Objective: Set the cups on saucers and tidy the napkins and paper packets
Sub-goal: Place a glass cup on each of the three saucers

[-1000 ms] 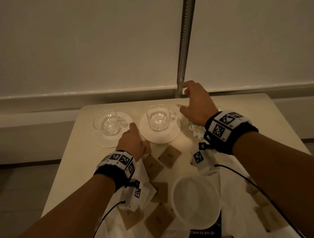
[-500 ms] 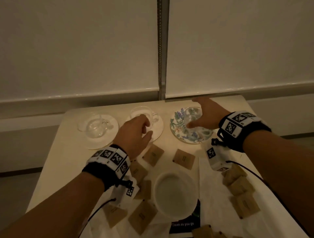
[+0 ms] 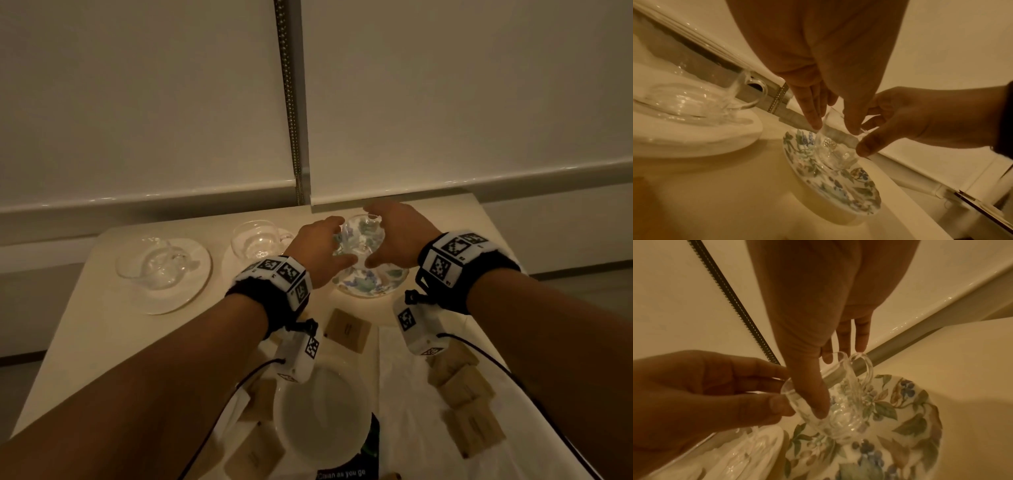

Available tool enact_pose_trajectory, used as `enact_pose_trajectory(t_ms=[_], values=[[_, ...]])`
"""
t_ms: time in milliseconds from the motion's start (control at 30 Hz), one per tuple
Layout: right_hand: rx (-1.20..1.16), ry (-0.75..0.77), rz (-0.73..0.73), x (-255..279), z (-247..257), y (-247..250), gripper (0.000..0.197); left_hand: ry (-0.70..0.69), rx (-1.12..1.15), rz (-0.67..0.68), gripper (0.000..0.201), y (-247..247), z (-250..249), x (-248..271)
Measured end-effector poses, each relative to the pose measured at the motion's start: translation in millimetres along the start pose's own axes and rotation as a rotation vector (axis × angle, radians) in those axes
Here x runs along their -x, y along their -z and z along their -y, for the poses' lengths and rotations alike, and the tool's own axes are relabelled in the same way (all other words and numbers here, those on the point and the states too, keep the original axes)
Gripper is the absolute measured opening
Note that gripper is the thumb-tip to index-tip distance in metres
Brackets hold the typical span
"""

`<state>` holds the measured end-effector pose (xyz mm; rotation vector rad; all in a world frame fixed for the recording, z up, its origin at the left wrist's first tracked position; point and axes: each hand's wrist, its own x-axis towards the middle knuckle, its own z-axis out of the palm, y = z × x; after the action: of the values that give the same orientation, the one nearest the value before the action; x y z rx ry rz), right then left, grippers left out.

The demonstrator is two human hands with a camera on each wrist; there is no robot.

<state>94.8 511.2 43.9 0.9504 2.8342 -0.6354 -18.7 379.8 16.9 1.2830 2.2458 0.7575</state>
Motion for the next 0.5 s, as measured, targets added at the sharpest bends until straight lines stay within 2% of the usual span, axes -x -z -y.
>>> enact_pose_trajectory(t_ms=[133,367,500], values=[[0.035,0.006,0.027,-7.9,1.1,6.2,0.101,0.005,0.011,-0.015,0.063,-5.8,-2.9,-10.0],[-0.002,0.007,0.026,-8.7,-2.4,5.0,0.103,0.015,-0.015,-0.026,0.072,-9.1,-3.9,-16.5],[-0.008,0.007,0.038,-8.3,-3.9,6.3,0.103,0.015,-0.016,-0.027,0.066,-11.3,-5.6,-17.2]])
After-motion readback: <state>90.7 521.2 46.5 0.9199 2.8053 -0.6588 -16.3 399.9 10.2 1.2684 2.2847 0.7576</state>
